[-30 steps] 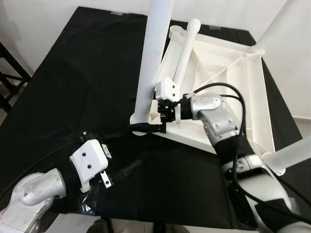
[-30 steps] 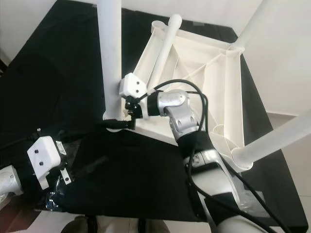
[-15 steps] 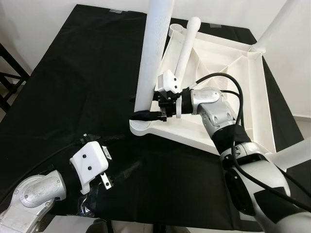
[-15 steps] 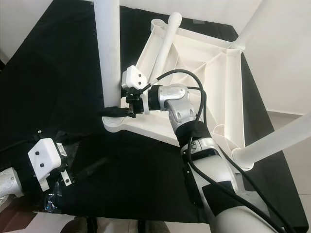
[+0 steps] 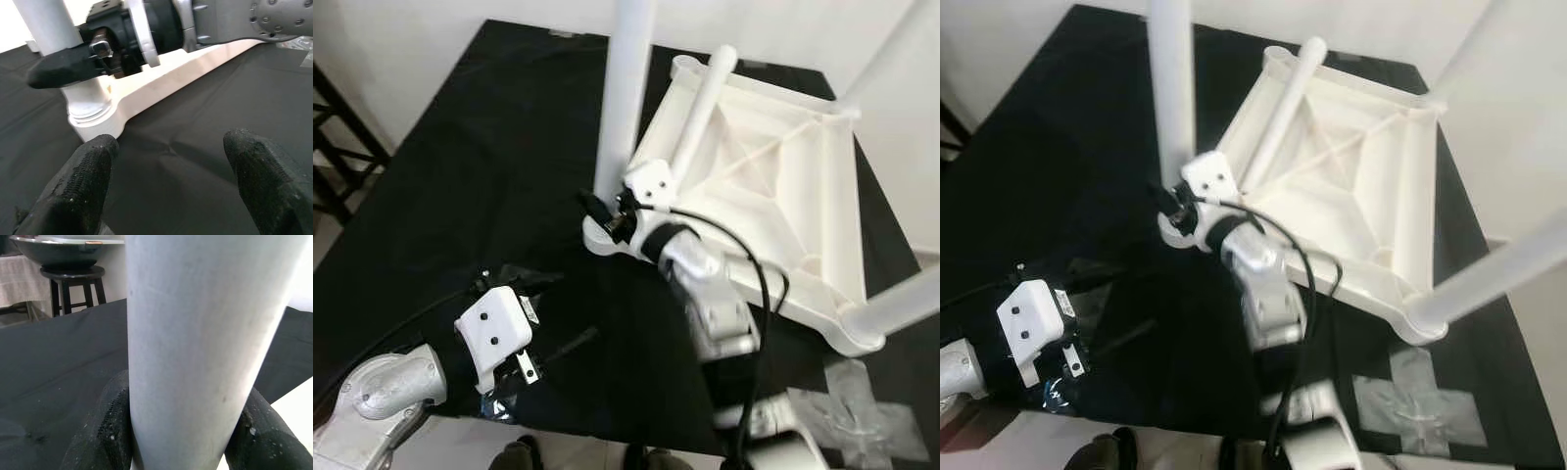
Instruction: Building children table
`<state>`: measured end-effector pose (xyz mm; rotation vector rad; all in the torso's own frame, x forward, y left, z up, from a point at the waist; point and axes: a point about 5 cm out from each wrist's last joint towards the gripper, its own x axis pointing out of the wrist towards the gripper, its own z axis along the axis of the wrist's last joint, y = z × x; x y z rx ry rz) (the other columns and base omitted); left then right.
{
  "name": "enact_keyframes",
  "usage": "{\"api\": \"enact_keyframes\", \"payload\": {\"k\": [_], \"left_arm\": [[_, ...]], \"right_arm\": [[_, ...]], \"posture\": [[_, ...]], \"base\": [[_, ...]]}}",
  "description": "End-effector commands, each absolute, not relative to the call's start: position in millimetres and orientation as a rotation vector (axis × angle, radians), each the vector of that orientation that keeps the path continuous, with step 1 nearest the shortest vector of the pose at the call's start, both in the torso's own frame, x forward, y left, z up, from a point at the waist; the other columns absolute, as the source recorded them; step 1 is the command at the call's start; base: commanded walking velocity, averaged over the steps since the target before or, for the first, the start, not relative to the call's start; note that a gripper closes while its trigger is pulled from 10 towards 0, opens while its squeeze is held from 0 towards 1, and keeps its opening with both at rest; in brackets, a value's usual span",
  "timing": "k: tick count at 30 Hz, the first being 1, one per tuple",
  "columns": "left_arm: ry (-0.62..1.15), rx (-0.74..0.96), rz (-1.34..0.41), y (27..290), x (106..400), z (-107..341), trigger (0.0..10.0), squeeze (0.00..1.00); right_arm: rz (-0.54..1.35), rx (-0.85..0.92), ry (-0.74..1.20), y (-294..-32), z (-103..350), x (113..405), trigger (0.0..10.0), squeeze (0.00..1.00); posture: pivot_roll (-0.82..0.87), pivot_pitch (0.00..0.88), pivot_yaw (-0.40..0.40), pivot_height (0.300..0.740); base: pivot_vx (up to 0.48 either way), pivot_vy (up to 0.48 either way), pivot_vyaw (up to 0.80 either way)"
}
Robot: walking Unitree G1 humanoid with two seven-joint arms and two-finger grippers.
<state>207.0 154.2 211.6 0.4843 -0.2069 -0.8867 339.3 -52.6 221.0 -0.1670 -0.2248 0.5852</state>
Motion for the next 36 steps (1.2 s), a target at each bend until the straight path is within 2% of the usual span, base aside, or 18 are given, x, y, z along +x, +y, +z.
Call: {"api": "enact_keyframes", "payload": {"k": [1, 4, 5, 10, 14, 15, 23, 24, 25, 26, 28, 32, 36], "left_arm": [[-0.206, 0.485, -0.909, 151.1, 205.7, 210.4, 10.0, 0.0], [-0.208, 0.484, -0.908, 150.9, 205.3, 210.1, 10.0, 0.0], [-0.207, 0.488, -0.901, 152.4, 205.2, 210.3, 10.0, 0.0], [-0.206, 0.492, -0.896, 154.0, 205.3, 210.7, 10.0, 0.0], [-0.208, 0.49, -0.901, 152.3, 205.6, 210.2, 10.0, 0.0], [-0.209, 0.49, -0.902, 151.9, 205.7, 210.3, 10.0, 0.0], [-0.213, 0.49, -0.897, 151.9, 206.0, 211.2, 10.0, 0.0], [-0.214, 0.489, -0.896, 152.0, 206.1, 211.1, 10.0, 0.0], [-0.214, 0.489, -0.896, 151.9, 206.1, 211.0, 10.0, 0.0], [-0.214, 0.489, -0.896, 151.8, 206.2, 210.9, 10.0, 0.0], [-0.213, 0.49, -0.896, 151.8, 206.2, 210.8, 10.0, 0.0], [-0.212, 0.491, -0.892, 153.3, 206.0, 211.4, 10.0, 0.0], [-0.209, 0.494, -0.89, 154.1, 205.8, 211.6, 10.0, 0.0]], "right_arm": [[0.587, -0.25, -0.102, -54.7, 193.6, 342.4, 0.0, 0.0], [0.592, -0.254, -0.116, -54.7, 200.4, 349.1, 0.0, 0.0], [0.589, -0.266, -0.121, -55.1, 204.1, 352.7, 10.0, 0.0], [0.5, -0.28, -0.105, -51.5, 217.8, 352.3, 10.0, 0.0], [0.499, -0.252, -0.118, -47.2, 226.5, 353.6, 10.0, 0.0], [0.538, -0.232, -0.127, -44.5, 228.9, 353.8, 10.0, 1.0], [0.779, -0.157, -0.238, -29.9, 251.4, 354.1, 10.0, 1.0], [0.898, -0.19, -0.261, -27.2, 255.9, 351.6, 10.0, 0.6], [1.004, -0.265, -0.283, -27.2, 257.4, 348.6, 10.0, 0.0], [1.084, -0.335, -0.297, -28.5, 257.6, 346.3, 10.0, 0.0], [1.125, -0.38, -0.303, -29.8, 257.0, 345.0, 10.0, 0.0], [1.271, -0.406, -0.296, -36.2, 263.4, 347.9, 10.0, 0.0], [1.329, -0.401, -0.295, -38.9, 270.4, 354.6, 10.0, 0.0]], "posture": [[0.11, 0.254, -0.145, 0.74], [0.12, 0.254, -0.151, 0.74], [0.12, 0.255, -0.148, 0.74], [0.12, 0.255, -0.144, 0.74], [0.11, 0.255, -0.144, 0.74], [0.12, 0.255, -0.145, 0.74], [0.12, 0.257, -0.146, 0.74], [0.12, 0.256, -0.144, 0.74], [0.13, 0.257, -0.145, 0.74], [0.13, 0.257, -0.145, 0.74], [0.13, 0.257, -0.145, 0.74], [0.14, 0.258, -0.143, 0.74], [0.14, 0.258, -0.141, 0.74]], "base": [[0.0, 0.0, 0.0], [0.0, 0.0, 0.0], [0.0, 0.0, 0.0], [0.0, 0.0, 0.0], [0.0, 0.0, 0.0], [0.0, 0.0, 0.0], [0.0, 0.0, 0.0], [0.0, 0.0, 0.0], [0.0, 0.0, 0.0], [0.0, 0.0, 0.0], [0.0, 0.0, 0.0], [0.0, 0.0, 0.0], [0.0, 0.0, 0.0]]}}
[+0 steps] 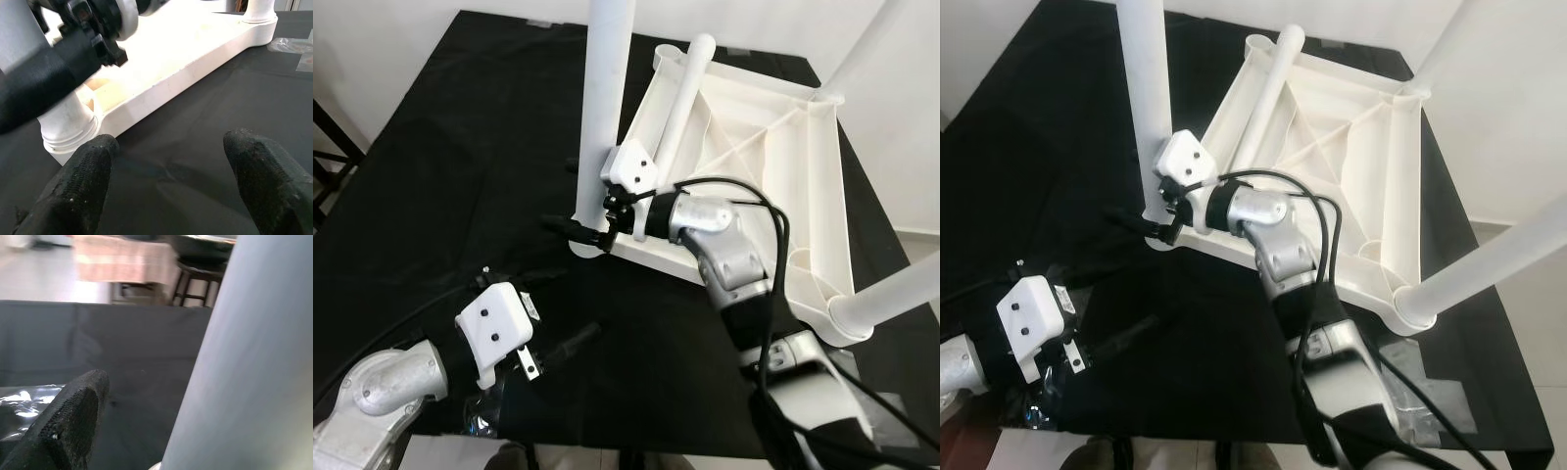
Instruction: Building children table
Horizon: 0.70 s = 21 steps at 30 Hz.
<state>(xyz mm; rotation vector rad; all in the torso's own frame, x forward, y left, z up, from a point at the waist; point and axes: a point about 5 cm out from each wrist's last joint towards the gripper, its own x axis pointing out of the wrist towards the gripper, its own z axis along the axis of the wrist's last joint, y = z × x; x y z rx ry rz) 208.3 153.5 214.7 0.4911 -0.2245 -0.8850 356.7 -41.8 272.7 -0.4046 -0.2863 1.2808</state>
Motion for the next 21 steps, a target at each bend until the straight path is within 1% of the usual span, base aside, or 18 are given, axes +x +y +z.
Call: {"api": "enact_keyframes", "payload": {"k": [1, 3, 4, 5, 15, 16, 21], "left_arm": [[-0.208, 0.494, -0.889, 154.4, 205.6, 211.8, 10.0, 0.0], [-0.207, 0.495, -0.888, 155.0, 205.5, 212.1, 10.0, 0.0], [-0.207, 0.495, -0.888, 155.0, 205.5, 212.1, 10.0, 0.0], [-0.204, 0.498, -0.885, 156.0, 205.3, 212.4, 10.0, 0.0], [-0.202, 0.499, -0.883, 156.4, 204.5, 212.5, 10.0, 0.0], [-0.203, 0.498, -0.884, 156.2, 204.4, 212.5, 10.0, 0.0], [-0.203, 0.497, -0.884, 155.5, 204.2, 212.0, 10.0, 0.0]], "right_arm": [[1.354, -0.384, -0.295, -38.9, 272.6, 356.9, 10.0, 0.0], [1.412, -0.365, -0.292, -38.7, 274.3, 359.0, 10.0, 0.0], [1.412, -0.365, -0.292, -38.7, 274.3, 359.0, 10.0, 0.0], [1.485, -0.371, -0.282, -38.3, 274.7, 359.8, 10.0, 0.0], [1.577, -0.38, -0.255, -35.2, 275.6, 360.2, 10.0, 0.0], [1.593, -0.373, -0.251, -35.4, 275.5, 360.4, 0.0, 0.0], [1.589, -0.364, -0.249, -37.9, 273.9, 361.9, 0.0, 0.0]], "posture": [[0.14, 0.259, -0.139, 0.74], [0.15, 0.26, -0.139, 0.74], [0.15, 0.26, -0.139, 0.74], [0.15, 0.26, -0.138, 0.74], [0.15, 0.261, -0.138, 0.74], [0.15, 0.261, -0.139, 0.74], [0.15, 0.258, -0.14, 0.74]], "base": [[0.0, 0.0, 0.0], [0.0, 0.0, 0.0], [0.0, 0.0, 0.0], [0.0, 0.0, 0.0], [0.0, 0.0, 0.0], [0.0, 0.0, 0.0], [0.0, 0.0, 0.0]]}}
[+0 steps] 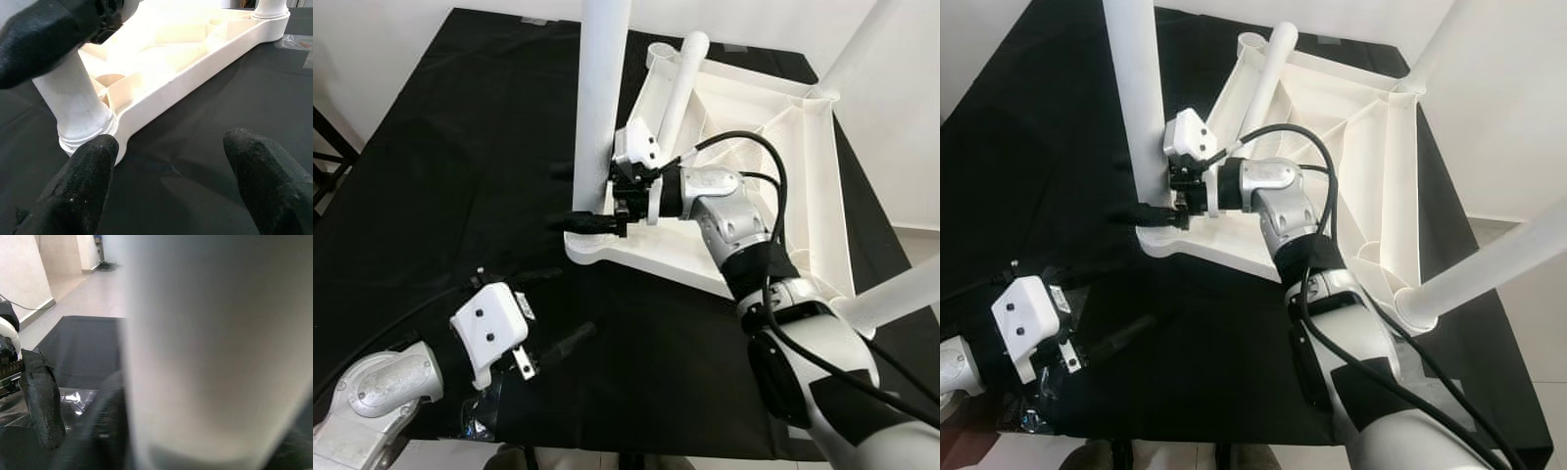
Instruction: Building children table
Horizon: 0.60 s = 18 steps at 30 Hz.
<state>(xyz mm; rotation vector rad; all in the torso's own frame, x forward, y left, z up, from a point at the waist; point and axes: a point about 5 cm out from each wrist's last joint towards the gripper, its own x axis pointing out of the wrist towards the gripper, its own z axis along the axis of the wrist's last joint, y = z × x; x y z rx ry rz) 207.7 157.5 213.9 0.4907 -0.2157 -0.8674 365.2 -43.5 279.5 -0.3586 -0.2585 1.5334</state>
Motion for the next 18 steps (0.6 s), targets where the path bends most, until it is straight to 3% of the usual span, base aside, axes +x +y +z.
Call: {"api": "enact_keyframes", "payload": {"k": [1, 8, 12, 13, 14, 15, 16, 18], "left_arm": [[-0.203, 0.497, -0.884, 155.5, 204.2, 212.0, 10.0, 0.0], [-0.203, 0.493, -0.886, 154.4, 203.3, 210.4, 10.0, 0.0], [-0.202, 0.491, -0.892, 153.4, 202.5, 209.4, 10.0, 0.0], [-0.2, 0.492, -0.89, 154.8, 202.0, 209.4, 10.0, 0.0], [-0.2, 0.492, -0.89, 154.8, 202.0, 209.4, 10.0, 0.0], [-0.199, 0.494, -0.888, 155.9, 202.0, 209.9, 10.0, 0.0], [-0.195, 0.498, -0.888, 156.6, 202.0, 209.6, 10.0, 0.0], [-0.195, 0.498, -0.888, 156.6, 202.0, 209.6, 10.0, 0.0]], "right_arm": [[1.589, -0.364, -0.249, -37.9, 273.9, 361.9, 0.0, 0.0], [1.443, -0.351, -0.242, -53.4, 263.6, 371.3, 0.0, 0.0], [1.238, -0.313, -0.217, -59.5, 253.9, 379.0, 0.0, 0.0], [0.82, -0.185, -0.103, -56.5, 214.4, 377.0, 0.0, 0.0], [0.82, -0.185, -0.103, -56.5, 214.4, 377.0, 0.0, 0.0], [0.594, -0.132, -0.03, -60.8, 193.8, 369.3, 0.0, 0.0], [0.529, -0.131, 0.009, -58.1, 177.2, 353.4, 0.0, 0.0], [0.529, -0.131, 0.009, -58.1, 177.2, 353.4, 0.0, 0.0]], "posture": [[0.15, 0.258, -0.14, 0.74], [0.15, 0.251, -0.139, 0.74], [0.15, 0.248, -0.15, 0.74], [0.14, 0.253, -0.151, 0.74], [0.14, 0.253, -0.151, 0.74], [0.14, 0.253, -0.151, 0.74], [0.16, 0.254, -0.145, 0.74], [0.16, 0.254, -0.145, 0.74]], "base": [[0.0, 0.0, 0.0], [0.0, 0.0, 0.0], [0.0, 0.0, 0.0], [0.0, 0.0, 0.0], [0.0, 0.0, 0.0], [0.0, 0.0, 0.0], [0.0, 0.0, 0.0], [0.0, 0.0, 0.0]]}}
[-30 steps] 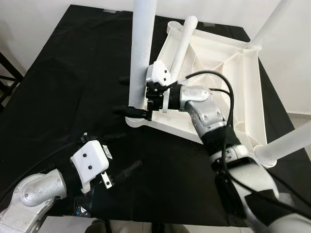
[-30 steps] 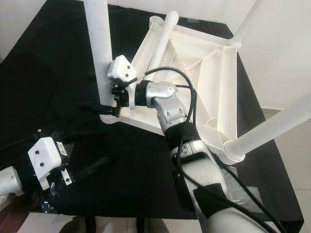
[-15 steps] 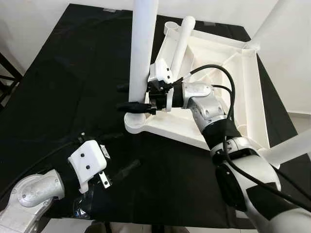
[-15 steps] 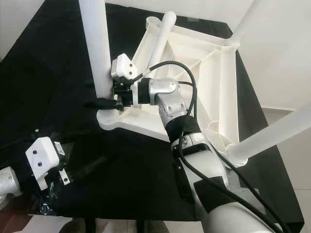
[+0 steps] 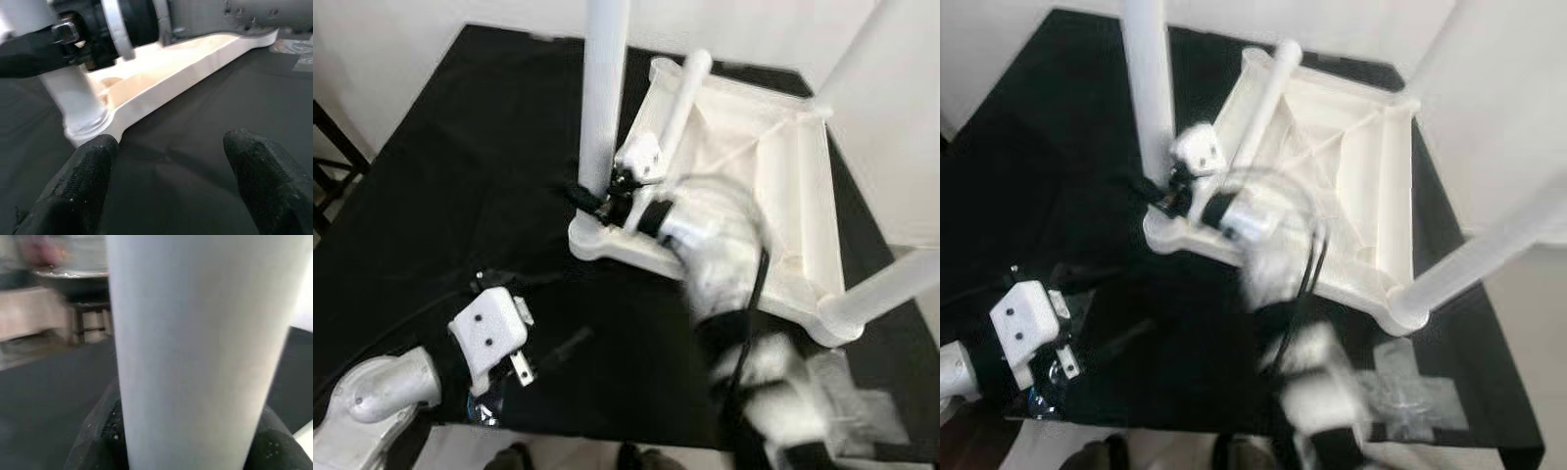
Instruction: Building children table
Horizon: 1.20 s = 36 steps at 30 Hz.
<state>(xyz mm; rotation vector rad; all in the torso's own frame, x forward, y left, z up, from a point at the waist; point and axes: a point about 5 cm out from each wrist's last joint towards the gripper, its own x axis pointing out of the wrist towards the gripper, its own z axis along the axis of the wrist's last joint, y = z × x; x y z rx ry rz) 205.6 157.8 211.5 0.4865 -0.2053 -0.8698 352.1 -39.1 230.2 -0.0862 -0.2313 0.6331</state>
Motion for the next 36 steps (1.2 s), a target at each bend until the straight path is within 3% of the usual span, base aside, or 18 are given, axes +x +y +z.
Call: {"api": "enact_keyframes", "payload": {"k": [1, 10, 11, 15, 16, 19, 21, 22, 23, 28, 30, 36], "left_arm": [[-0.192, 0.5, -0.887, 157.5, 201.9, 209.4, 10.0, 0.0], [-0.197, 0.485, -0.909, 152.8, 203.4, 206.8, 10.0, 0.0], [-0.2, 0.486, -0.907, 153.4, 203.6, 207.9, 10.0, 0.0], [-0.2, 0.49, -0.905, 154.2, 203.9, 208.7, 10.0, 0.0], [-0.198, 0.491, -0.908, 153.3, 203.9, 208.4, 10.0, 0.0], [-0.198, 0.49, -0.91, 152.6, 203.8, 208.3, 10.0, 0.0], [-0.201, 0.492, -0.909, 151.9, 204.4, 208.9, 10.0, 0.0], [-0.203, 0.493, -0.905, 152.0, 204.7, 209.4, 10.0, 0.0], [-0.204, 0.494, -0.903, 152.1, 204.9, 209.8, 10.0, 0.0], [-0.206, 0.494, -0.9, 152.1, 205.1, 210.2, 10.0, 0.0], [-0.207, 0.496, -0.895, 153.0, 205.0, 210.8, 10.0, 0.0], [-0.205, 0.501, -0.882, 156.3, 204.6, 211.9, 10.0, 0.0]], "right_arm": [[0.535, -0.137, 0.02, -53.0, 169.8, 341.3, 0.0, 0.0], [0.629, -0.209, -0.009, -45.6, 174.6, 339.7, 0.0, 0.0], [0.624, -0.163, 0.009, -43.5, 181.1, 342.1, 10.0, 0.0], [0.628, -0.063, 0.031, -41.8, 190.2, 344.8, 10.0, 0.0], [0.667, -0.03, 0.029, -41.8, 195.9, 347.4, 10.0, 1.0], [0.729, -0.019, -0.004, -41.5, 205.0, 351.0, 10.0, 1.0], [0.881, -0.048, -0.097, -41.5, 225.6, 356.0, 10.0, 1.0], [0.968, -0.08, -0.137, -42.0, 235.0, 356.9, 10.0, 0.94], [1.092, -0.139, -0.181, -42.4, 243.5, 354.5, 10.0, 0.0], [1.264, -0.227, -0.211, -44.3, 251.3, 350.6, 10.0, 0.0], [1.415, -0.317, -0.223, -45.6, 258.3, 349.0, 10.0, 0.0], [1.498, -0.357, -0.22, -44.3, 266.8, 351.9, 10.0, 0.0]], "posture": [[0.14, 0.245, -0.134, 0.74], [0.13, 0.241, -0.14, 0.74], [0.13, 0.241, -0.133, 0.74], [0.14, 0.241, -0.13, 0.74], [0.14, 0.242, -0.13, 0.74], [0.14, 0.242, -0.13, 0.74], [0.14, 0.243, -0.135, 0.74], [0.14, 0.244, -0.136, 0.74], [0.14, 0.245, -0.139, 0.74], [0.14, 0.245, -0.14, 0.74], [0.15, 0.248, -0.145, 0.74], [0.16, 0.251, -0.143, 0.74]], "base": [[0.0, 0.0, 0.0], [0.0, 0.0, 0.0], [0.0, 0.0, 0.0], [0.0, 0.0, 0.0], [0.0, 0.0, 0.0], [0.0, 0.0, 0.0], [0.0, 0.0, 0.0], [0.0, 0.0, 0.0], [0.0, 0.0, 0.0], [0.0, 0.0, 0.0], [0.0, 0.0, 0.0], [0.0, 0.0, 0.0]]}}
